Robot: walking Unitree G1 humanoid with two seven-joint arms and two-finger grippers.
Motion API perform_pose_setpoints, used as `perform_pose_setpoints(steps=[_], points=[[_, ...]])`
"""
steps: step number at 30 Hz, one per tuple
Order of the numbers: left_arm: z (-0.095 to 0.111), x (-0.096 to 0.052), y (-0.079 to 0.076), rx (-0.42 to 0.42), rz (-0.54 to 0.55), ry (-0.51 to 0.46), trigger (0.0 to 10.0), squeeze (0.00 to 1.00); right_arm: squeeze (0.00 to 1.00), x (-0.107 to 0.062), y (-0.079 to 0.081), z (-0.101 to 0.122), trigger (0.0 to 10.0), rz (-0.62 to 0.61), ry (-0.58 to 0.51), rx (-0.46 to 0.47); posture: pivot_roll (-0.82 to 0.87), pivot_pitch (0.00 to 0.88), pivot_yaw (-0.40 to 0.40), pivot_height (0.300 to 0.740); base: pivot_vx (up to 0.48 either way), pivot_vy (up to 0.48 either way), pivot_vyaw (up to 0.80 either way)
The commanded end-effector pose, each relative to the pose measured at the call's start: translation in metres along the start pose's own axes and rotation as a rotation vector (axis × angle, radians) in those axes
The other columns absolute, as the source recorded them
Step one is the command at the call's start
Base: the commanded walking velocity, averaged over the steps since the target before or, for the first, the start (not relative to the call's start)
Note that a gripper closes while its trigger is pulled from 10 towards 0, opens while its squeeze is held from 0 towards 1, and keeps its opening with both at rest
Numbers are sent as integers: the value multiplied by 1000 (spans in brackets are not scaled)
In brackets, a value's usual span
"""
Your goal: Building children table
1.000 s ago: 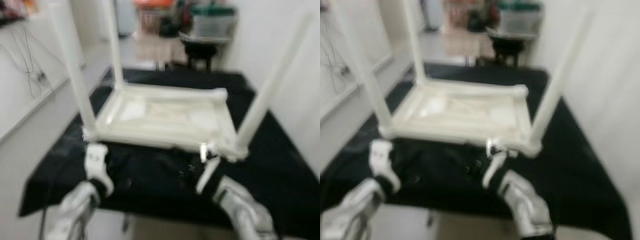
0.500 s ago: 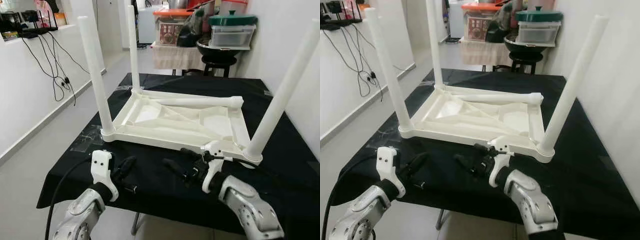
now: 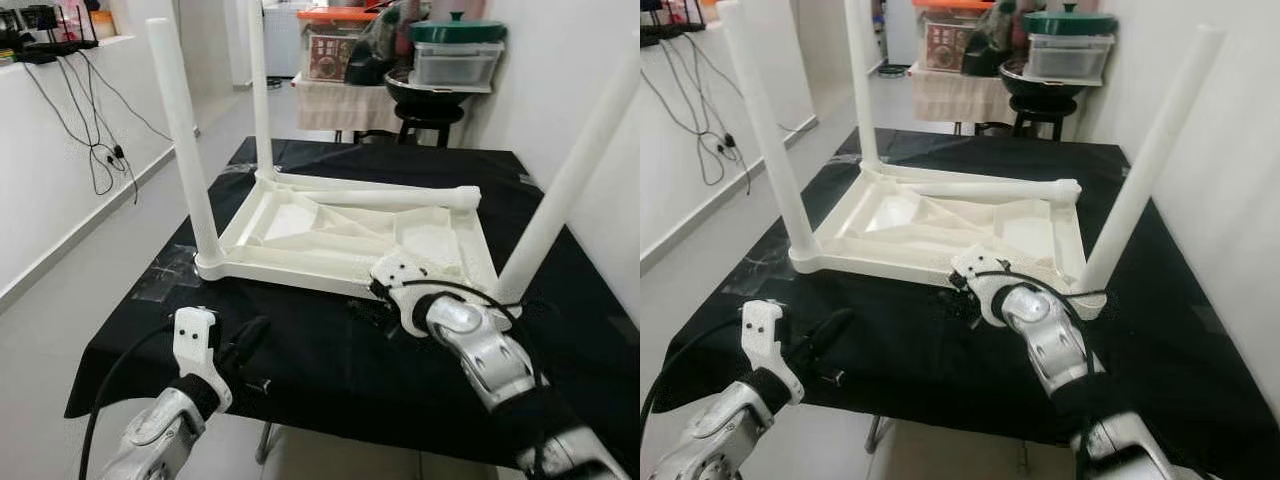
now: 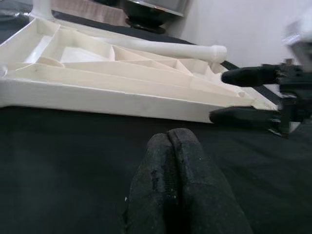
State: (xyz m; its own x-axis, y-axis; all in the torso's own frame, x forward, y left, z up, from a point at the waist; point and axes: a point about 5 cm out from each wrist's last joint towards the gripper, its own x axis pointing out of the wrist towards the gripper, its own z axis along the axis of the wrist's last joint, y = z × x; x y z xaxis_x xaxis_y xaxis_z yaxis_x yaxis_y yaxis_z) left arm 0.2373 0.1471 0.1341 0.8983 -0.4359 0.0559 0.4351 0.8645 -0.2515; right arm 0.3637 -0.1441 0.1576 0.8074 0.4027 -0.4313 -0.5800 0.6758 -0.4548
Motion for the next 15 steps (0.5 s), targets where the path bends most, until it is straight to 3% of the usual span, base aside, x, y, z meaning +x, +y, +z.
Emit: perform_pose_setpoints(steps=[1,2,6,9,15], points=[[0,-3,-1,-21,14,1,10000,0,0,3,-1,-5,10000,14,53,-19,31,59,-71,740,0,0,0],[2,-8,-3,-54,20,-7,10000,0,0,7,-11,-3,10000,26,94,-57,35,74,-75,740,0,0,0],[3,-12,-5,-73,20,-11,10000,0,0,9,-16,-1,10000,35,122,-73,45,96,-83,740,0,0,0],[5,-19,-12,-96,13,-9,10000,0,0,14,-32,9,10000,-4,151,-98,57,133,-96,740,0,0,0],[8,-26,-19,-116,16,-3,10000,0,0,18,-40,18,10000,6,180,-74,65,161,-107,740,0,0,0]])
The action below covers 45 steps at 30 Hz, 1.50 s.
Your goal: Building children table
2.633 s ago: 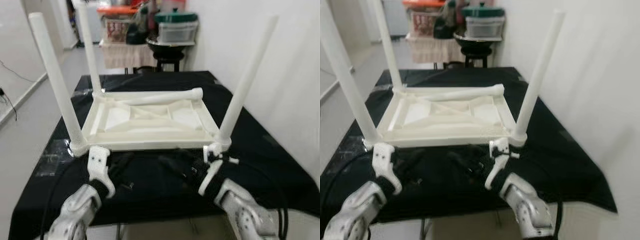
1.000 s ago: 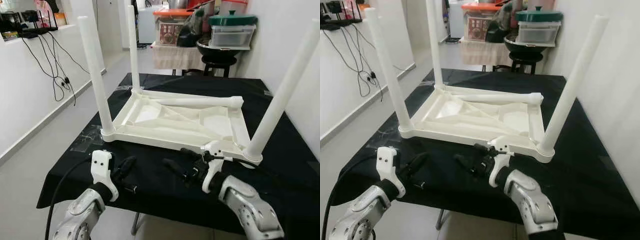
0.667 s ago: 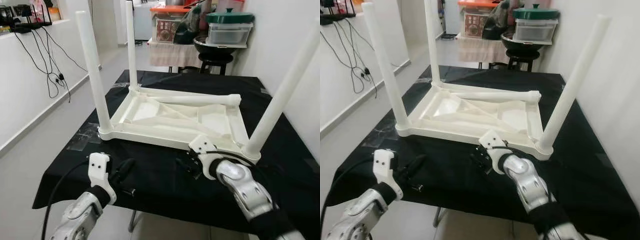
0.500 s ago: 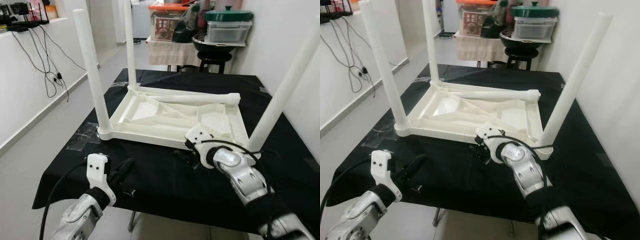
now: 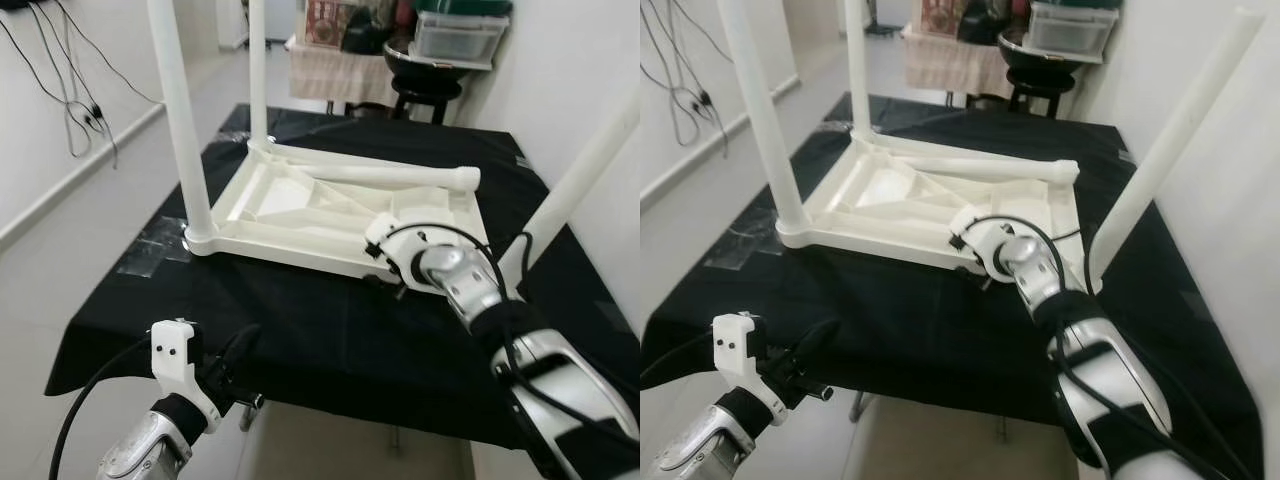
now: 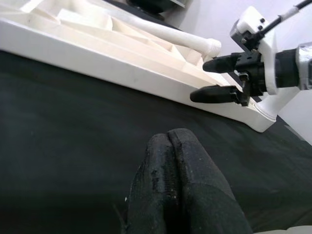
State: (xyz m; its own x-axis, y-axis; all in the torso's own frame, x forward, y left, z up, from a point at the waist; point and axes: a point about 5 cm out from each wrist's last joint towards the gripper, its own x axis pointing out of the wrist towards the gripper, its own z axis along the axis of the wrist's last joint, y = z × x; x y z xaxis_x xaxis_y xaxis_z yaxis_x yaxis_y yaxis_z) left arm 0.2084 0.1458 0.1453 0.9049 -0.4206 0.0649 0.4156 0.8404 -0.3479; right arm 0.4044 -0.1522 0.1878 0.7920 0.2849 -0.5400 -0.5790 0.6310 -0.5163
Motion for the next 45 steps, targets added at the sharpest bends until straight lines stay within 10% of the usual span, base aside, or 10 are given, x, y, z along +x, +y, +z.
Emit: perform_pose_setpoints(steps=[1,12,14,15,19,20,35,41,45], points=[[-1,-3,-3,-20,5,11,10000,0,0,3,3,-6,10000,38,41,10,70,170,-111,740,0,0,0],[2,-8,-10,-54,6,6,10000,0,0,-3,-2,-25,10000,123,207,128,66,204,-120,740,0,0,0],[2,-8,-11,-57,5,7,10000,0,0,-5,-3,-27,8706,134,230,176,65,205,-119,740,0,0,0],[2,-9,-11,-60,3,7,10000,0,0,-8,-5,-29,2353,154,250,216,61,207,-119,740,0,0,0],[2,-9,-12,-60,3,8,10000,0,0,-9,-6,-29,2353,162,249,220,61,206,-118,740,0,0,0],[3,-8,-12,-62,3,9,10000,0,0,-10,-7,-28,0,179,248,227,59,206,-119,740,0,0,0],[3,-5,-10,-69,7,12,10000,0,0,-16,-4,-19,0,353,227,326,46,185,-122,740,0,0,0],[2,-2,-9,-70,8,9,10000,0,0,-5,32,-11,0,549,214,435,40,149,-128,740,0,0,0],[0,2,-6,-69,9,6,10000,0,0,17,93,7,0,568,202,692,40,124,-125,740,0,0,0]])
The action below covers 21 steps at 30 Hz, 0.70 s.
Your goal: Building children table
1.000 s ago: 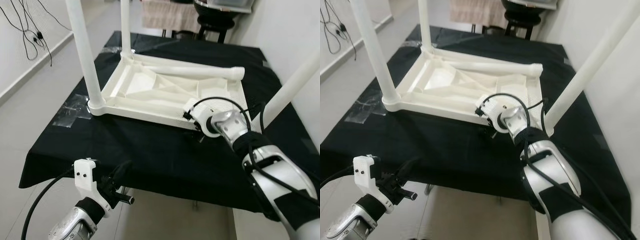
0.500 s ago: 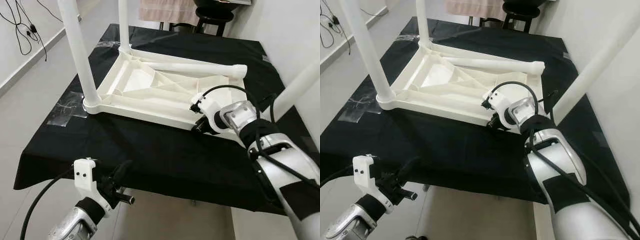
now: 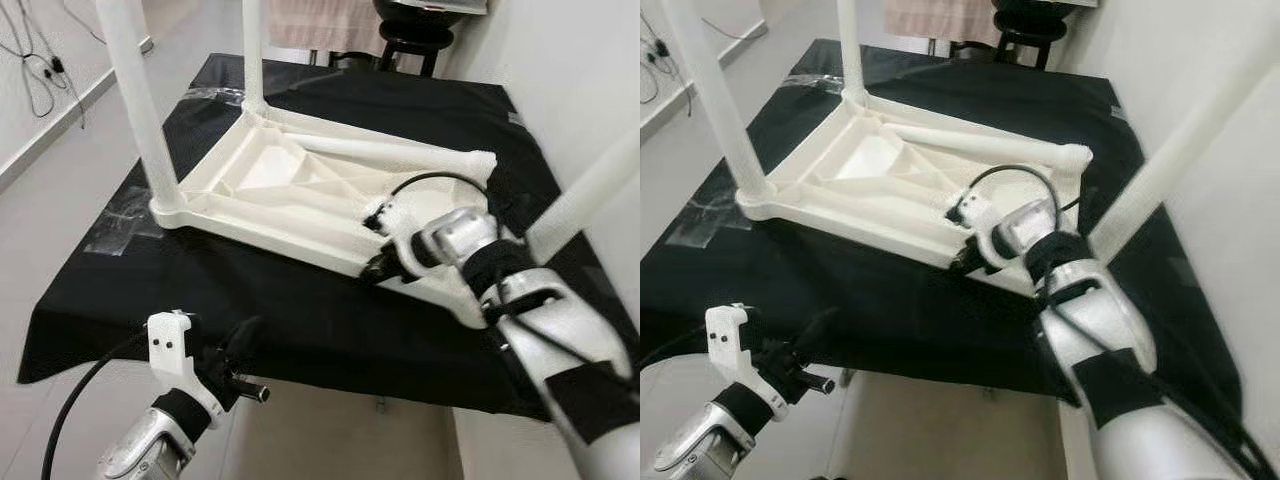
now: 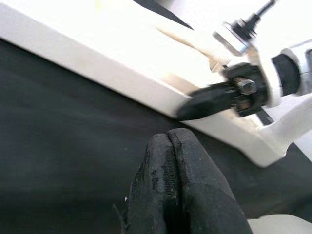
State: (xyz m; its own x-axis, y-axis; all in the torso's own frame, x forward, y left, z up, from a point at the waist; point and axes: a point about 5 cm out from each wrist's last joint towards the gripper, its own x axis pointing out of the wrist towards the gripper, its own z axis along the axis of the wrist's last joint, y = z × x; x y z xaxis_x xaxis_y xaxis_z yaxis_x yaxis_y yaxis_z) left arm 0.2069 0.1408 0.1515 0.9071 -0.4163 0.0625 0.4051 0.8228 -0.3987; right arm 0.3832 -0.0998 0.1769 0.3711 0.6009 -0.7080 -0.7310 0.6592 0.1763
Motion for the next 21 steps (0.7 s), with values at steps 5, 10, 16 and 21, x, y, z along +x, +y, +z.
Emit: perform_pose_setpoints(steps=[5,10,16,21], points=[[-5,4,4,-8,6,8,10000,0,0,62,50,-12,0,-44,-111,364,46,106,-118,740,0,0,0],[-6,5,6,1,6,11,10000,0,0,68,56,12,0,-245,-305,427,59,85,-117,740,0,0,0],[-8,7,9,15,8,18,10000,0,0,73,68,25,8078,-341,-392,375,83,64,-117,740,0,0,0],[-9,8,10,22,9,24,10000,0,396,78,88,39,10000,-324,-443,279,90,56,-114,740,0,0,0]])
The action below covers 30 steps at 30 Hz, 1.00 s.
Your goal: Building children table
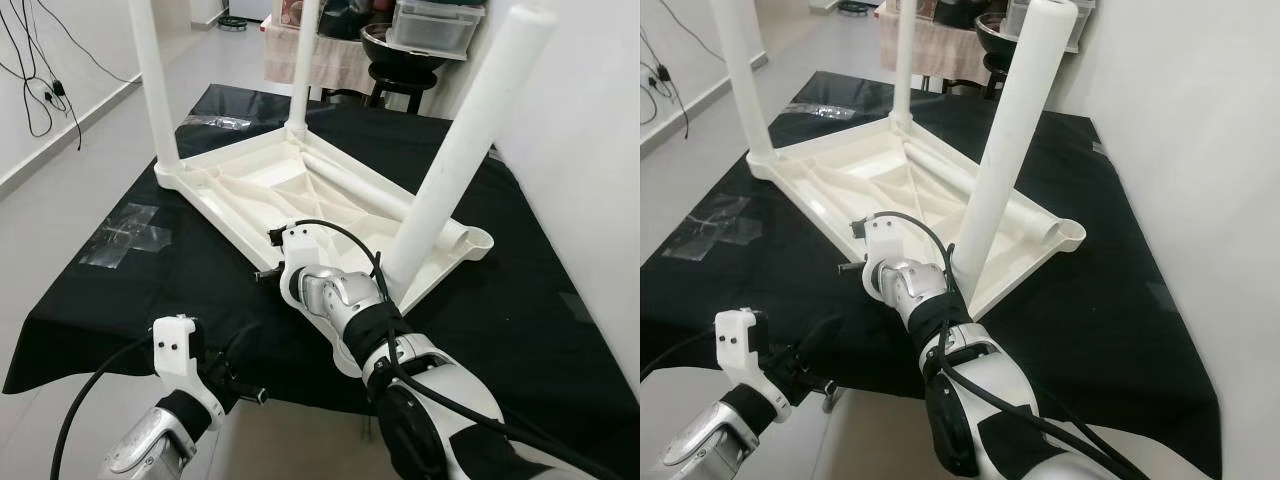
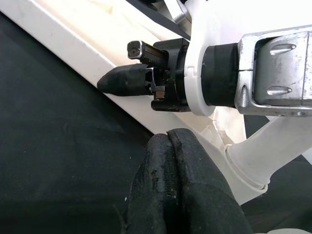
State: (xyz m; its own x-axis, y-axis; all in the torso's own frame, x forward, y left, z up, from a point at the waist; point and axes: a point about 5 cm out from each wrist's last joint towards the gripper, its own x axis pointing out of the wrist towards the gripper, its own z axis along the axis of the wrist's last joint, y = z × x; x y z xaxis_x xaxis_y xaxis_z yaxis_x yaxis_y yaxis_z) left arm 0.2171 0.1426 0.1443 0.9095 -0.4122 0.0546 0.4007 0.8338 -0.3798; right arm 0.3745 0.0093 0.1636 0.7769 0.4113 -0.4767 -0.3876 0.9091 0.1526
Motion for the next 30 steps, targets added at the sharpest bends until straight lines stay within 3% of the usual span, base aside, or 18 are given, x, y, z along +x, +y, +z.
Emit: perform_pose_setpoints(steps=[1,4,5,6,7,8,9,12,13,14,15,16,17,20,23,27,30], points=[[-5,1,2,3,1,20,10000,0,1000,0,28,5,10000,88,-102,36,91,56,-113,740,0,0,0],[-5,1,2,3,1,20,10000,0,1000,0,28,5,10000,88,-102,36,91,56,-113,740,0,0,0],[-6,1,2,6,1,21,10000,0,1000,-5,43,12,10000,196,-159,42,89,55,-112,740,0,0,0],[-6,1,2,6,1,21,10000,0,1000,-5,43,12,10000,196,-159,42,89,55,-112,740,0,0,0],[-6,2,3,8,4,21,10000,0,1000,-14,54,18,10000,352,-226,98,83,54,-109,740,0,0,0],[-6,2,3,8,4,21,10000,0,1000,-14,54,18,10000,352,-226,98,83,54,-109,740,0,0,0],[-5,2,4,8,12,16,10000,0,1000,-26,60,22,10000,478,-290,149,78,53,-107,740,0,0,0],[-4,3,6,11,24,10,10000,0,1000,-39,59,23,10000,579,-350,193,69,50,-103,740,0,0,0],[-4,3,9,17,35,7,10000,0,447,-52,56,22,10000,665,-389,227,61,46,-98,740,0,0,0],[-4,3,9,17,35,7,10000,0,447,-52,56,22,10000,665,-389,227,61,46,-98,740,0,0,0],[-4,4,11,24,41,7,10000,0,0,-62,53,19,10000,724,-411,239,58,46,-95,740,0,0,0],[-4,4,11,24,41,7,10000,0,0,-62,53,19,10000,724,-411,239,58,46,-95,740,0,0,0],[-4,5,13,35,47,9,10000,0,0,-77,42,13,10000,829,-425,212,52,39,-87,740,0,0,0],[-4,6,14,42,50,10,10000,0,0,-87,36,8,10000,903,-425,186,51,38,-86,740,0,0,0],[-4,8,18,46,56,6,10000,0,0,-129,8,-17,10000,1155,-389,30,41,30,-82,740,0,0,0],[-4,10,19,47,57,3,10000,0,0,-148,-4,-30,10000,1255,-336,-18,35,25,-81,740,0,0,0],[-4,11,20,48,56,0,10000,0,0,-159,-18,-38,10000,1262,-294,-31,34,23,-80,740,0,0,0]])
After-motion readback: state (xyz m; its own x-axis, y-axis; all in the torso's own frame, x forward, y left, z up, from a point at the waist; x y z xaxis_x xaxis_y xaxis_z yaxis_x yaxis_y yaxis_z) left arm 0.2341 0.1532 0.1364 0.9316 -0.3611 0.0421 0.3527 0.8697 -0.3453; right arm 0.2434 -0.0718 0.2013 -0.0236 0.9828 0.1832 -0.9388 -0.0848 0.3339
